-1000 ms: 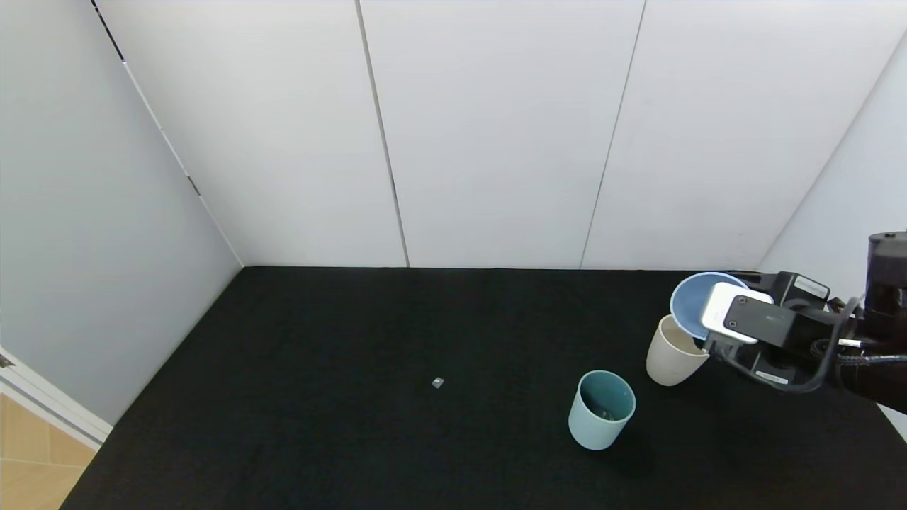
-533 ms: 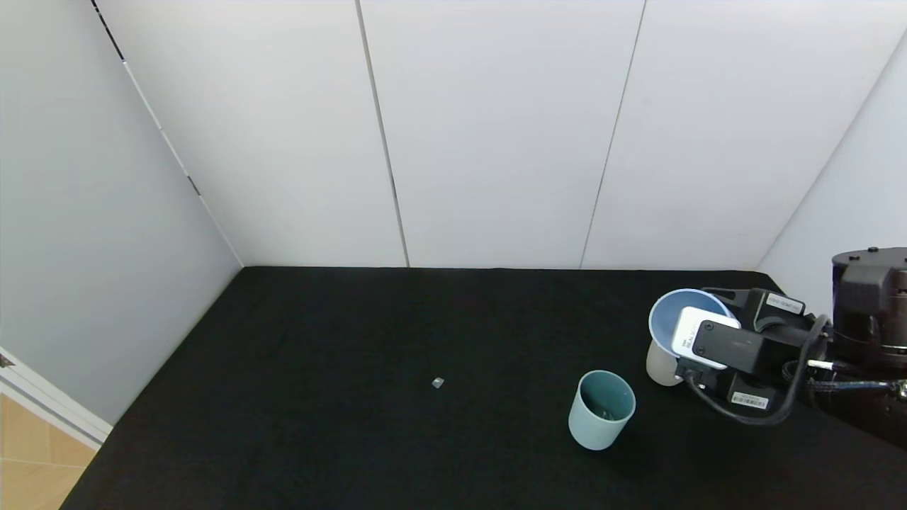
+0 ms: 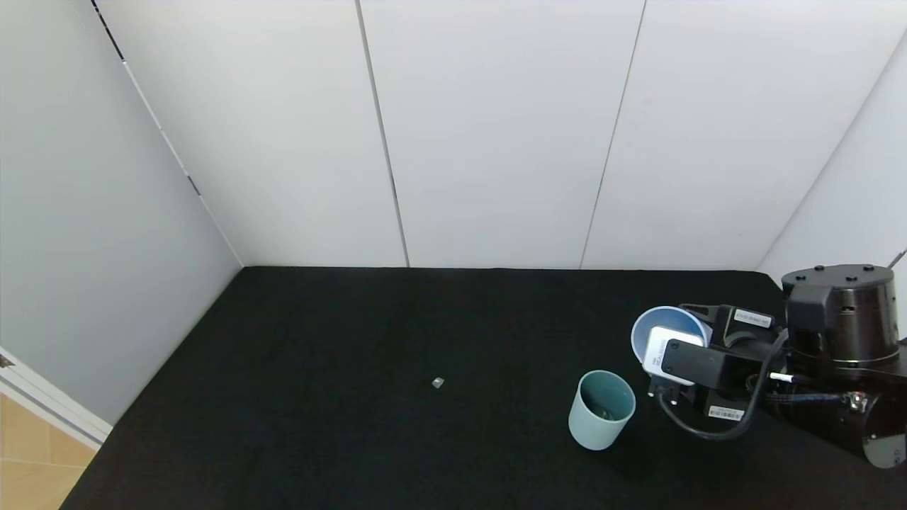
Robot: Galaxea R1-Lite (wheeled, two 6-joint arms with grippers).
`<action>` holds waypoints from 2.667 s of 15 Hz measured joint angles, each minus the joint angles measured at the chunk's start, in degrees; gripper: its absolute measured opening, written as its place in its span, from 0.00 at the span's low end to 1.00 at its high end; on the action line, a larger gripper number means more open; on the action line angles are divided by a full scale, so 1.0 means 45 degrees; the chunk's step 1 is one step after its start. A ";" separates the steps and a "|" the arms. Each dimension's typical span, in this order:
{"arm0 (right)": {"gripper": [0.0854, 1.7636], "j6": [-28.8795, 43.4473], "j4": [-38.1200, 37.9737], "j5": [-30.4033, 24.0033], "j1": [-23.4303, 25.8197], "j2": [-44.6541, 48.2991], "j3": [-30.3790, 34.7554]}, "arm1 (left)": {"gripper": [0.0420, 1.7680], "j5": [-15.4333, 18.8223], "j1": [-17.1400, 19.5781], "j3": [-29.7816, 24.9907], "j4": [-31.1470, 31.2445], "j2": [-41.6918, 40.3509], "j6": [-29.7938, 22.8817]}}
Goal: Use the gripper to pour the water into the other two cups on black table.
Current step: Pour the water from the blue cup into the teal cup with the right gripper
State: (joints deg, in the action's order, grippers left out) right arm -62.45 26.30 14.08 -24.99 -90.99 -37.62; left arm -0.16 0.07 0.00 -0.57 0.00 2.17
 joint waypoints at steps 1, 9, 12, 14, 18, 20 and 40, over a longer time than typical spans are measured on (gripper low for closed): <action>0.71 -0.0019 0.0000 0.0179 -0.0014 -0.0103 -0.0005 | 0.97 0.0000 0.0000 0.0000 -0.0005 -0.0005 0.0005; 0.71 -0.0233 -0.0049 0.1029 -0.0423 -0.0710 -0.0019 | 0.97 0.0005 0.0000 0.0000 -0.0005 -0.0005 0.0005; 0.71 -0.0431 -0.0057 0.1170 -0.0704 -0.0943 -0.0049 | 0.97 0.0000 0.0000 0.0000 -0.0005 -0.0005 0.0005; 0.71 -0.0712 -0.0057 0.1206 -0.0748 -0.1054 -0.0079 | 0.97 0.0005 0.0000 0.0000 -0.0005 0.0000 0.0008; 0.71 -0.1097 -0.0073 0.1536 -0.0805 -0.1149 -0.0079 | 0.97 0.0000 0.0000 0.0000 -0.0005 -0.0005 0.0005; 0.71 -0.1422 -0.0073 0.1579 -0.0872 -0.1187 -0.0116 | 0.97 0.0000 0.0000 0.0000 -0.0005 0.0000 0.0005; 0.71 -0.2647 0.0043 0.2487 -0.1203 -0.1308 -0.0179 | 0.97 0.0000 0.0000 0.0000 -0.0005 -0.0005 0.0005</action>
State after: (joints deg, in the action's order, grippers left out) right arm -74.36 26.49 25.27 -30.40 -96.88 -38.42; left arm -0.16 0.07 0.00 -0.60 -0.02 2.19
